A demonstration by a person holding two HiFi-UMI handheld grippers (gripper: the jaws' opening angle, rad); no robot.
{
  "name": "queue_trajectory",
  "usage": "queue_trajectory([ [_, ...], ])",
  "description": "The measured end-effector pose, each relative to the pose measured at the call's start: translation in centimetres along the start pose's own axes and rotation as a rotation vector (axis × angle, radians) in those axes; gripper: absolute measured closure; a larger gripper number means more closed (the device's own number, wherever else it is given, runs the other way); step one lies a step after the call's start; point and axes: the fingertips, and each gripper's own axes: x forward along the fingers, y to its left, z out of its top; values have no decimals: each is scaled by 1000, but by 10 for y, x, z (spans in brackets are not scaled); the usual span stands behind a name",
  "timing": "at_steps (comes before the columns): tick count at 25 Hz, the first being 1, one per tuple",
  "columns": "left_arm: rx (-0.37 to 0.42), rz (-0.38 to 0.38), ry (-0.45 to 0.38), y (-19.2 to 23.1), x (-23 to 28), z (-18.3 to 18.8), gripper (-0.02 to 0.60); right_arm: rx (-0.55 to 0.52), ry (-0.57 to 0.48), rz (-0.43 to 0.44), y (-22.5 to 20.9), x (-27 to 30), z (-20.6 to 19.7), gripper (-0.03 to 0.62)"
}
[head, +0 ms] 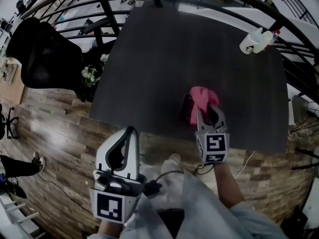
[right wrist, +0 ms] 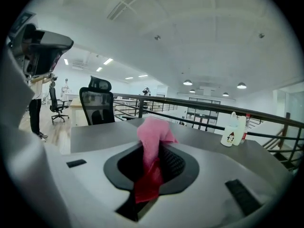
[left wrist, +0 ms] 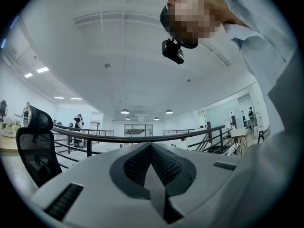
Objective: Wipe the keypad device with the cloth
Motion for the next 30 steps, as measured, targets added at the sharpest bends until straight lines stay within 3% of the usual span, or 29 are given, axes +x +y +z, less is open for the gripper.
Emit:
queue_trajectory([
  [17, -15, 24, 18, 11, -7, -8, 578, -115, 121, 130, 55, 2, -55, 523],
  [30, -26, -31, 6, 5, 1, -8, 578, -38, 205, 85, 51, -21, -82, 523],
])
